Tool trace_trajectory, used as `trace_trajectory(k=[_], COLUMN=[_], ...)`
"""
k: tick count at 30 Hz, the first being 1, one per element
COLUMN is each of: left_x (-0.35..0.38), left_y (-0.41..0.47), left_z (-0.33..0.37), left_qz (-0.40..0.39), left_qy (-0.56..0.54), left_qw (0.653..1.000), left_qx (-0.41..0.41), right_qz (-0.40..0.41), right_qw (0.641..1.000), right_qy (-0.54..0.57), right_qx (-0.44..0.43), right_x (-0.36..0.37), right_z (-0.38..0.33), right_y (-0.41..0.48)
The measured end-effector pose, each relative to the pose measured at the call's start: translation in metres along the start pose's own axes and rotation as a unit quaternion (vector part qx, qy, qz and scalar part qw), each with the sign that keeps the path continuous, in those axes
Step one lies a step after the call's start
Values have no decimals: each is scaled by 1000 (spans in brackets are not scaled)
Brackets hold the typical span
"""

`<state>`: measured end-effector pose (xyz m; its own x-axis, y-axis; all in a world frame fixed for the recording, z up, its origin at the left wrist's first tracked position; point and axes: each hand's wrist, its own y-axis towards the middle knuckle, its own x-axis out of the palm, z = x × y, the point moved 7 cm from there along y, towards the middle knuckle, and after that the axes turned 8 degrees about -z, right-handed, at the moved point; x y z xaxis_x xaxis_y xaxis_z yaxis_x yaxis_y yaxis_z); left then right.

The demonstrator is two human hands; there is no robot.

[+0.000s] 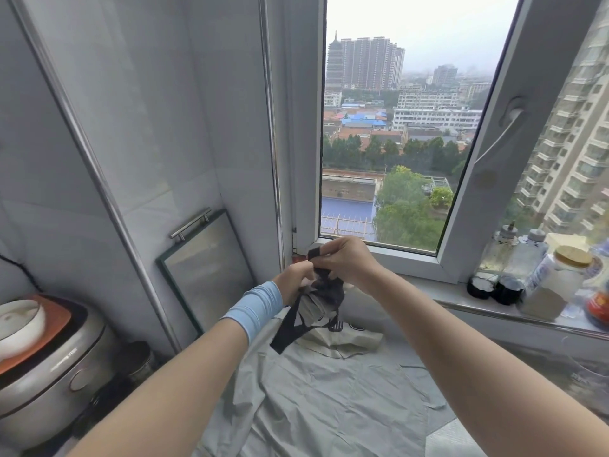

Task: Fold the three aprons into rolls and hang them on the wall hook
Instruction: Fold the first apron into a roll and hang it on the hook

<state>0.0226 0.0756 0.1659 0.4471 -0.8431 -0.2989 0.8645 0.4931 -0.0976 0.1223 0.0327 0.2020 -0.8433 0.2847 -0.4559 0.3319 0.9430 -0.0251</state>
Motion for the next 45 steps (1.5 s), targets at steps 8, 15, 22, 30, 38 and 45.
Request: trace_trajectory(k=[8,15,22,30,38,45], left_x=[-1,4,-28,-42,-42,-5], left_y=[8,12,15,1,-22,-17], left_z=[-11,-20,-16,-27,-32,-1], left_qz=[-8,60,217,260,238,47], left_qy=[45,-15,-51,-136,-283,-131], left_qw=[996,994,962,941,917,986], left_qx=[-76,-88,-160,-166,-148,-88], right_qz=[-48,-59,-14,-115,-162,-180], right_qw=[995,987,965,966,954,966], right_qy=[30,140,-256,227,227,-47], right_qx=[79,50,56,52,111,179], right_x=[-4,-3,7,5,-16,-26], right_z=[10,12,24,53,83,86], right_y=[-1,-4,-44,-39,-35,-18])
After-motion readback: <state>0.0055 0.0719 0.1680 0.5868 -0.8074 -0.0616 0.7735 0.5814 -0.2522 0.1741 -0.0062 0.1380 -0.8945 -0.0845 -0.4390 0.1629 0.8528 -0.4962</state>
